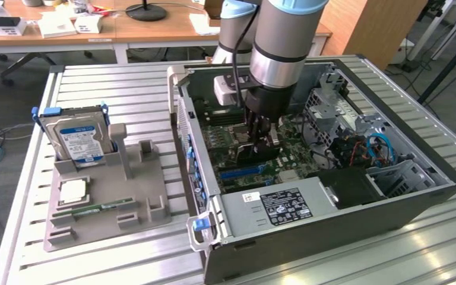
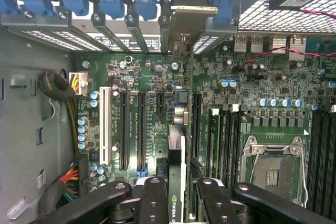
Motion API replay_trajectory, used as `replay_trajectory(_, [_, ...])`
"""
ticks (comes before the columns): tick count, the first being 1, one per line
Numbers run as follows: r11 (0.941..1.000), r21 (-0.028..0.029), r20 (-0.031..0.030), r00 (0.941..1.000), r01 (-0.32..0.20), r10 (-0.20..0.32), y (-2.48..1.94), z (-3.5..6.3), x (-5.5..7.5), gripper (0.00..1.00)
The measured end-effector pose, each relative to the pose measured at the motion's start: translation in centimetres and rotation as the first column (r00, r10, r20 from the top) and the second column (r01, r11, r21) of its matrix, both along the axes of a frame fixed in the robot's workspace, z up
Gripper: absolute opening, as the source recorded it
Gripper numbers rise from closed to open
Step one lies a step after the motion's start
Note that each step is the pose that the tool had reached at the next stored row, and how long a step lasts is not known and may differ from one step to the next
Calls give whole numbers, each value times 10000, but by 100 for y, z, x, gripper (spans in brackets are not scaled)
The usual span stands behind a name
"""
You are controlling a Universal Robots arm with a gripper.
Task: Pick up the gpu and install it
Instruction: 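Insert the gpu into the slot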
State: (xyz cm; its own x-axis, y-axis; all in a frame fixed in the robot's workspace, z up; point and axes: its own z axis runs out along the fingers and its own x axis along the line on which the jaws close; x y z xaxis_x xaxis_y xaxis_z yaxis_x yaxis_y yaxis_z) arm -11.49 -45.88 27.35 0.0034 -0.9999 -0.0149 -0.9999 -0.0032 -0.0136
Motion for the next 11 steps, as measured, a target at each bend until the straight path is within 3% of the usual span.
replay_trajectory(11, [10000,-2,-20,10000,1,-1,-1,-4,7,26])
